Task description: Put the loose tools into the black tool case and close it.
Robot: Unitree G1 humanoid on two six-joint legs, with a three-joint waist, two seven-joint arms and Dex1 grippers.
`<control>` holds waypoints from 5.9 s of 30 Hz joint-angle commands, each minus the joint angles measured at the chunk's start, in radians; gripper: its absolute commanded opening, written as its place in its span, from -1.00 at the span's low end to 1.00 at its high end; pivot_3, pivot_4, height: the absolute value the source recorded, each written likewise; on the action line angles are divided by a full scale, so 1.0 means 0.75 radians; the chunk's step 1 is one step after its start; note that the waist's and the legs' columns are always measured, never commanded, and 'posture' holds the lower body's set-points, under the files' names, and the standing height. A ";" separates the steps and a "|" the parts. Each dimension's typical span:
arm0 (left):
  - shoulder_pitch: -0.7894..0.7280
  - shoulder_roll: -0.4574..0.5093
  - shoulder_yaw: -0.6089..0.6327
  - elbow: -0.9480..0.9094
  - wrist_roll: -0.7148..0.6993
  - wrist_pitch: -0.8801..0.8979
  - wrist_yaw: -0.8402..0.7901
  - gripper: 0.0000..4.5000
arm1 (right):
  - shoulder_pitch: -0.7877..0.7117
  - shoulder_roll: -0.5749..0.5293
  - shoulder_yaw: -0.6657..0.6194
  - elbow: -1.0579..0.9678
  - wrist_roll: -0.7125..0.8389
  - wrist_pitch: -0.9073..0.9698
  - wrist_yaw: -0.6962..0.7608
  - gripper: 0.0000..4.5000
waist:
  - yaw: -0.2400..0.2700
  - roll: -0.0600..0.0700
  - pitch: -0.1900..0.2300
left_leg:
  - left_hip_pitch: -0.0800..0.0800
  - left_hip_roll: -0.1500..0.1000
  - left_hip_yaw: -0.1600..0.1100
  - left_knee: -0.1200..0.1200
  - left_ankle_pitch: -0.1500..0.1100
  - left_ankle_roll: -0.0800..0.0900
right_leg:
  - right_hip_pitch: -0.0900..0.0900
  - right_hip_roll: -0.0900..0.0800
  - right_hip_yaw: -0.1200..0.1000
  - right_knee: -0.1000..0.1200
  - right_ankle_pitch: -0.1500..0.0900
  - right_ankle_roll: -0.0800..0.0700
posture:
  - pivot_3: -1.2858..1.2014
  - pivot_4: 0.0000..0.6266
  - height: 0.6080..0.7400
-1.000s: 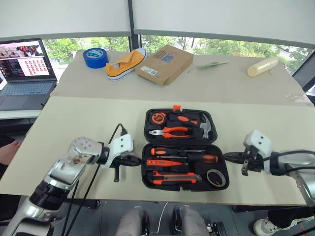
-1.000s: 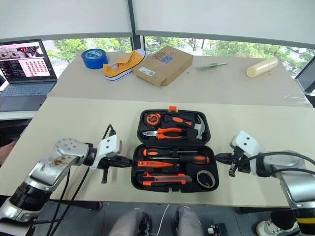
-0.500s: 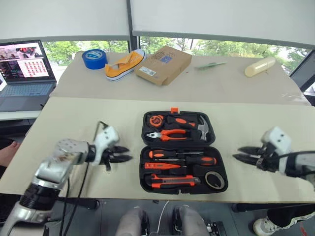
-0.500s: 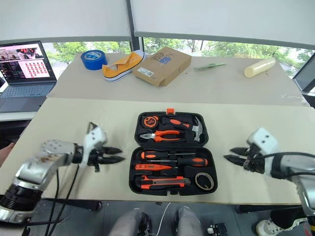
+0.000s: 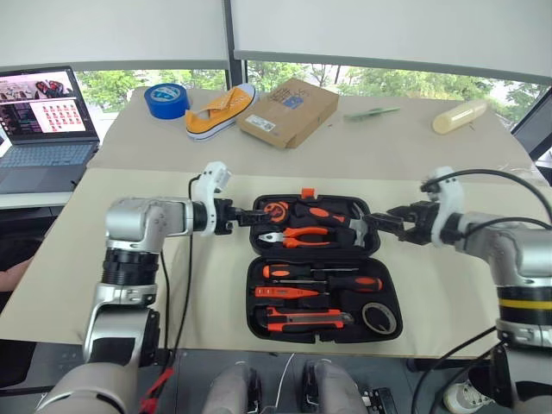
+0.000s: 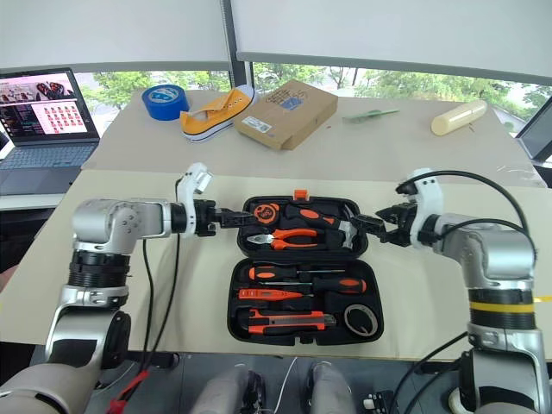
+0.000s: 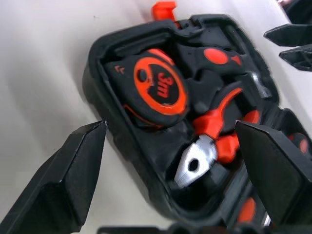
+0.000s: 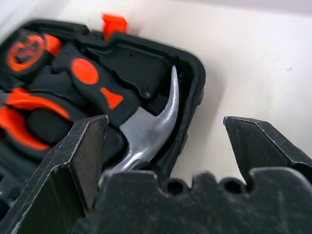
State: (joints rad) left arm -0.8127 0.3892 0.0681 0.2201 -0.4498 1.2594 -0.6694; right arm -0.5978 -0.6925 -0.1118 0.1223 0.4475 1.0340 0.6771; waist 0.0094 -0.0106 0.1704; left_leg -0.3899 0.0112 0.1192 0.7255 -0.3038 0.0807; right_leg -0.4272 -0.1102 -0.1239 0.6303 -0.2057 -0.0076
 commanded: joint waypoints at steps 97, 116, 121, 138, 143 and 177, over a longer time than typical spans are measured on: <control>0.089 0.360 -0.328 0.194 0.404 -1.445 -0.540 0.36 | 1.310 -0.424 -0.240 -1.050 0.021 -0.807 0.667 -0.57 | 0.064 -0.008 -0.005 | 0.005 0.000 0.001 -0.010 0.003 -0.004 | 0.001 0.002 0.005 -0.005 -0.002 -0.007 | 0.03 -0.52 0.87; -0.073 0.229 -0.498 0.266 0.478 -1.613 -1.053 -0.93 | 0.757 -0.242 0.055 -0.599 -0.310 -0.940 0.334 -1.00 | 0.008 -0.013 -0.002 | 0.001 0.001 0.001 -0.004 0.003 -0.003 | -0.004 0.003 0.000 -0.001 -0.003 -0.005 | 0.03 -0.52 0.87; -0.187 0.139 -0.399 0.165 0.338 -1.357 -1.001 -0.93 | 0.788 -0.296 -0.003 -0.570 -0.245 -0.955 0.434 -1.00 | 0.022 -0.013 -0.002 | -0.005 0.001 -0.004 0.004 0.003 -0.002 | -0.003 0.002 0.001 0.000 -0.004 -0.004 | 0.03 -0.52 0.87; -0.102 -0.027 -0.766 0.240 0.644 -1.780 -0.959 -0.93 | 0.859 -0.184 0.243 -0.776 -0.232 -0.875 0.427 -1.00 | 0.023 -0.011 -0.004 | 0.002 0.002 -0.005 0.005 0.001 0.001 | 0.004 -0.001 0.004 0.000 -0.004 -0.002 | 0.03 -0.52 0.87; -0.100 -0.041 -0.744 0.256 0.623 -1.765 -0.941 -0.93 | 0.763 -0.122 0.340 -0.698 -0.328 -0.920 0.376 -1.00 | 0.027 -0.010 -0.006 | 0.002 0.002 -0.005 0.006 0.000 0.003 | 0.005 -0.002 0.002 0.000 -0.003 -0.003 | 0.03 -0.52 0.87; 0.015 0.122 -0.514 0.123 0.458 -1.534 -0.961 -0.26 | 0.834 -0.271 -0.187 -0.790 0.116 -0.761 0.607 -0.34 | -0.002 -0.008 -0.008 | 0.004 0.004 -0.005 0.006 -0.001 0.004 | 0.004 -0.002 0.005 0.002 -0.002 -0.004 | 0.03 -0.52 0.87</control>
State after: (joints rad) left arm -0.8564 0.3932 -0.3846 0.3765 -0.0532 -0.0200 -1.3541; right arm 0.0232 -0.8353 -0.1330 -0.4610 0.4369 0.4197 1.0446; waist 0.0076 -0.0167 0.1646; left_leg -0.3866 0.0140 0.1159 0.7289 -0.3042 0.0838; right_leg -0.4248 -0.1122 -0.1197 0.6313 -0.2074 -0.0106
